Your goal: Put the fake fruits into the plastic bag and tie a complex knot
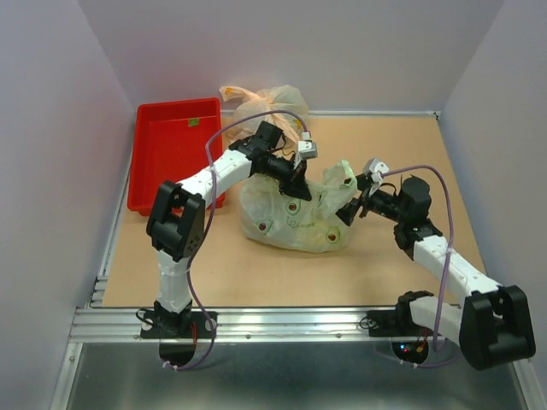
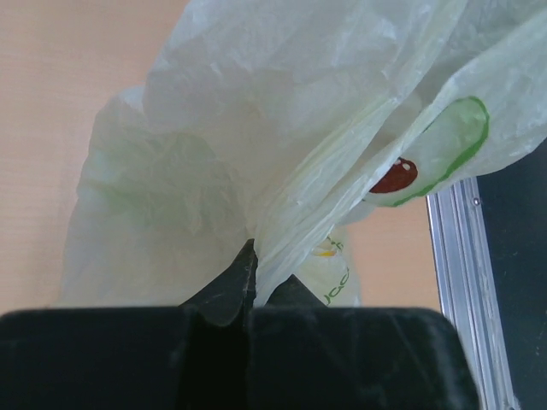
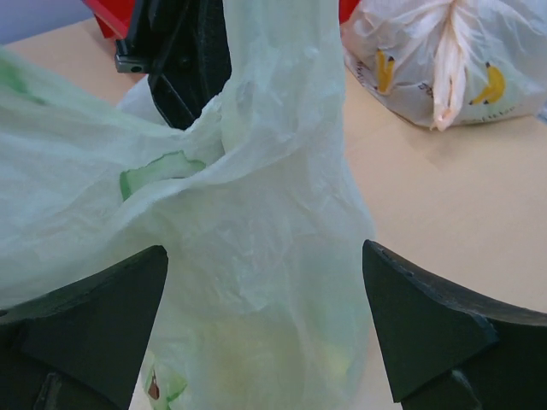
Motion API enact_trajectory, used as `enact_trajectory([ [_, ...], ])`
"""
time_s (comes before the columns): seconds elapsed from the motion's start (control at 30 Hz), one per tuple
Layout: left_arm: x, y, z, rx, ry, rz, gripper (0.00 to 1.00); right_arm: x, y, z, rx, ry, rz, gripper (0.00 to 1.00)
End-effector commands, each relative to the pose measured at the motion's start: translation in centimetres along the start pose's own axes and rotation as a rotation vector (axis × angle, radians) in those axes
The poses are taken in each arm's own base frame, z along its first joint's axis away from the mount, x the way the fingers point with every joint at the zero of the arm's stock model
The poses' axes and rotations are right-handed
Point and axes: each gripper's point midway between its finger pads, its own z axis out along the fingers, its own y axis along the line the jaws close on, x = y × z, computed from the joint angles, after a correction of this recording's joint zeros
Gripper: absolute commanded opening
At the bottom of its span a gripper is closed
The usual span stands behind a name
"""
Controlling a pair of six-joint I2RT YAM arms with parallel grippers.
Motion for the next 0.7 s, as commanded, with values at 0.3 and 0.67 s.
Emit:
enact_trajectory([
  [0.3, -1.1, -2.1, 1.0, 0.095, 0.006, 0.044, 0.00, -3.5, 0.0, 3.7, -0.207, -0.153, -0.017, 0.96],
  [0.67, -3.9, -0.8, -1.2, -0.101, -0.096, -0.010, 0.00, -4.2, 0.6, 2.5, -0.138, -0.160, 0.193, 0.01],
])
